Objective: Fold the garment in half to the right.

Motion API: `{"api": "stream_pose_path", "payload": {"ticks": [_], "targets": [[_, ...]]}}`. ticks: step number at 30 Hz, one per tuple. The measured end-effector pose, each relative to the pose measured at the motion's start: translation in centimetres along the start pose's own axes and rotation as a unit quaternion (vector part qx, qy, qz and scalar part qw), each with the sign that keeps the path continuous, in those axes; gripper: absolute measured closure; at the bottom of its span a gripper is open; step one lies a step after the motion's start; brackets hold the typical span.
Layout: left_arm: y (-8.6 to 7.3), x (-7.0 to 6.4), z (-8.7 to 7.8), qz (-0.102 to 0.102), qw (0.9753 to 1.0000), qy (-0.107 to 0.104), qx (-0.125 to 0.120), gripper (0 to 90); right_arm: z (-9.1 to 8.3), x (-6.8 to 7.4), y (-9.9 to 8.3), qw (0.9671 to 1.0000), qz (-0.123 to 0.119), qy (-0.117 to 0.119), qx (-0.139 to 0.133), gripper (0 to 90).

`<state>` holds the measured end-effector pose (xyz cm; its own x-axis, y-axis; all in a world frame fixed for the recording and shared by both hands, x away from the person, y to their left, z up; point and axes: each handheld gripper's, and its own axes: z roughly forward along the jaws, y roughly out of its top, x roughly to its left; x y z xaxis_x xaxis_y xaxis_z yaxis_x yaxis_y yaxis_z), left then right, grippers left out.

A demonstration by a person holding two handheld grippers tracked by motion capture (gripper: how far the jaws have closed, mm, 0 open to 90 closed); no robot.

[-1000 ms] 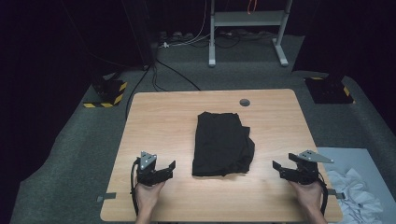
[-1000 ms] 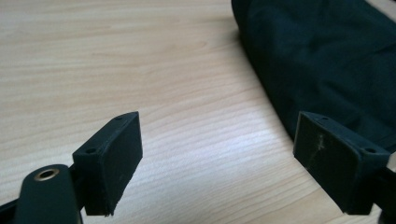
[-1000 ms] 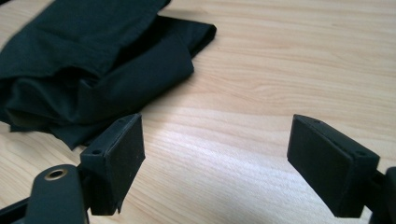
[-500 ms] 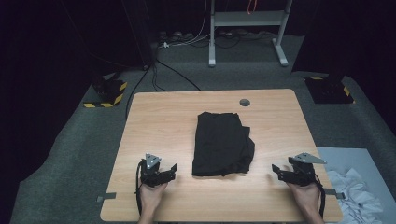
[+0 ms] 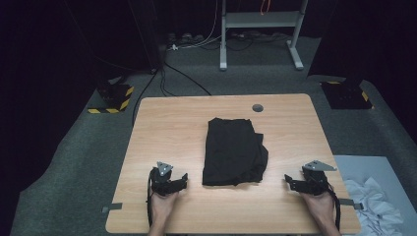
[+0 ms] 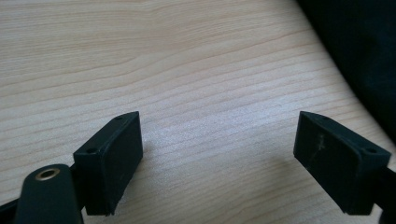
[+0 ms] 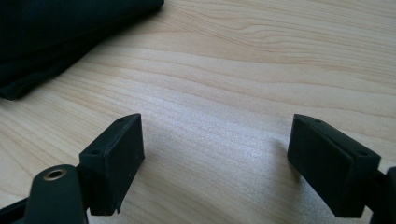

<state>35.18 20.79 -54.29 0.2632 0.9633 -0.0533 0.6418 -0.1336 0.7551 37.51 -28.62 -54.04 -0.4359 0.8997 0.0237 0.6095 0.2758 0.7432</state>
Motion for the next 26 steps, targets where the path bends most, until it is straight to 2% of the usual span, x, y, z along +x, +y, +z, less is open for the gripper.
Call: {"api": "stream_pose_path", "payload": {"ticks": [3, 5, 7, 9, 26], "targets": [[0.09, -0.01, 0.1, 0.001, 1.0, 0.005, 0.002, 15.8, 0.16, 0.1, 0.1, 0.9999, -0.01, -0.01, 0.004, 17.6], [0.16, -0.04, 0.24, 0.003, 0.9999, 0.007, 0.01, 15.6, 0.24, 0.04, 0.17, 0.9999, -0.008, -0.012, 0.004, 17.4], [0.23, -0.31, 0.42, 0.016, 0.9996, 0.018, 0.015, 15.2, 0.33, 0.02, 0.24, 0.9999, -0.007, -0.012, 0.004, 17.2], [0.27, -0.45, 0.48, 0.022, 0.9995, 0.016, 0.015, 14.4, 0.39, -0.01, 0.29, 0.9999, -0.008, -0.013, 0.004, 16.1], [0.31, -0.49, 0.58, 0.019, 0.9994, 0.018, 0.021, 9.5, 0.42, -0.02, 0.31, 0.9998, -0.003, -0.019, 0.007, 14.5]]}}
